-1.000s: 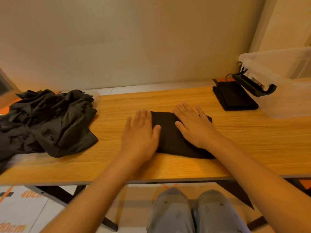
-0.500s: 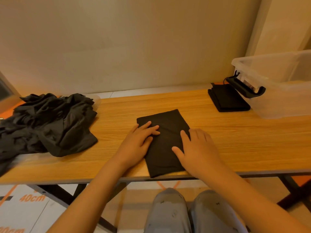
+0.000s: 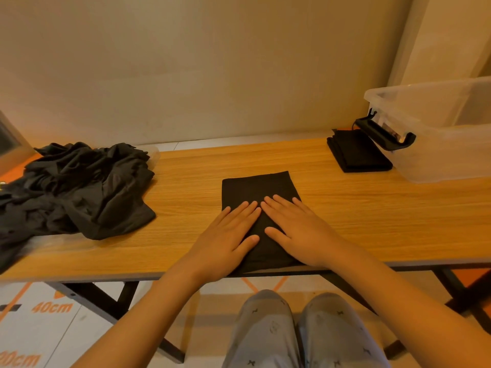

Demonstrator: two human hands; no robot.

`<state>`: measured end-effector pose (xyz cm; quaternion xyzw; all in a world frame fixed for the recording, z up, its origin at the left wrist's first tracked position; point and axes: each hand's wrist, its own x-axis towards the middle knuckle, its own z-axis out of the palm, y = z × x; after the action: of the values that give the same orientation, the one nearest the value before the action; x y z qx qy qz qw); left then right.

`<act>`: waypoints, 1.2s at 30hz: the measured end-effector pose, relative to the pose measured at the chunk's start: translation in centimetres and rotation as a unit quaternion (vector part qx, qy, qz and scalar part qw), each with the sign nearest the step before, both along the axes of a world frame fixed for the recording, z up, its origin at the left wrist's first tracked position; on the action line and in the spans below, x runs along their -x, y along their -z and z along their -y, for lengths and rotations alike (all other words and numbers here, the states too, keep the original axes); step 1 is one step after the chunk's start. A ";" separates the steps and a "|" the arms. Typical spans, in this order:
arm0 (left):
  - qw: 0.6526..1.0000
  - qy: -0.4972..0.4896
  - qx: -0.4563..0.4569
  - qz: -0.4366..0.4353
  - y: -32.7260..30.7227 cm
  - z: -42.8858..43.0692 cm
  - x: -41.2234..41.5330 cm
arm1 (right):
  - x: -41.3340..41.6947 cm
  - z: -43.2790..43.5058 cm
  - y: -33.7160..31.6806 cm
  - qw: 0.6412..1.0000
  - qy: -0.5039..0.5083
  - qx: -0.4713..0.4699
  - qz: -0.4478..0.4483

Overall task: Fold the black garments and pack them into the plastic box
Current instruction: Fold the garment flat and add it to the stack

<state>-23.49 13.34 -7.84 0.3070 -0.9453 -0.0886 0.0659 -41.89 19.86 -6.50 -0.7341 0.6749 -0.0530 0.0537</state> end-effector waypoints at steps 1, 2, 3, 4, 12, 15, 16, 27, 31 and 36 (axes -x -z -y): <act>1.000 0.001 0.003 -0.001 -0.1 0.0 0.0 | -0.2 -0.2 0.1 1.000 0.008 0.006 0.000; 1.000 0.001 0.003 -0.003 -0.1 -0.1 0.0 | -0.4 -0.4 0.2 1.000 0.019 0.012 0.003; 1.000 -0.001 -0.002 -0.011 -0.3 -0.2 -0.1 | -0.6 -0.7 0.2 0.999 0.034 0.016 0.009; 1.000 -0.002 -0.008 -0.027 -0.5 -0.6 -0.2 | -0.6 -1.0 0.3 0.998 0.053 0.019 0.020; 0.997 -0.038 0.036 -0.055 0.6 -4.4 -2.0 | -0.1 -3.7 0.8 0.979 0.197 0.012 0.055; 0.997 -0.044 0.038 -0.041 0.8 -4.2 -1.8 | -0.1 -3.9 0.5 0.979 0.185 0.034 0.079; 0.998 -0.040 0.039 -0.037 0.8 -4.2 -1.8 | -0.1 -4.1 0.4 0.979 0.179 0.039 0.089; 0.993 0.025 0.099 -0.053 1.8 -3.6 -3.7 | -0.4 -6.1 0.5 0.998 0.025 0.047 0.046; 0.989 0.031 0.134 -0.055 2.5 -3.6 -4.2 | 0.6 -6.2 1.2 0.999 -0.002 0.044 0.004; 0.990 0.042 0.109 -0.081 2.8 -3.7 -5.0 | 1.4 -6.6 2.6 0.990 -0.052 0.124 -0.030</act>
<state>-18.44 17.08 -10.66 0.2500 -0.9528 -0.0125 0.1717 -43.25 26.44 -9.09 -0.7707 0.6250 -0.1114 -0.0550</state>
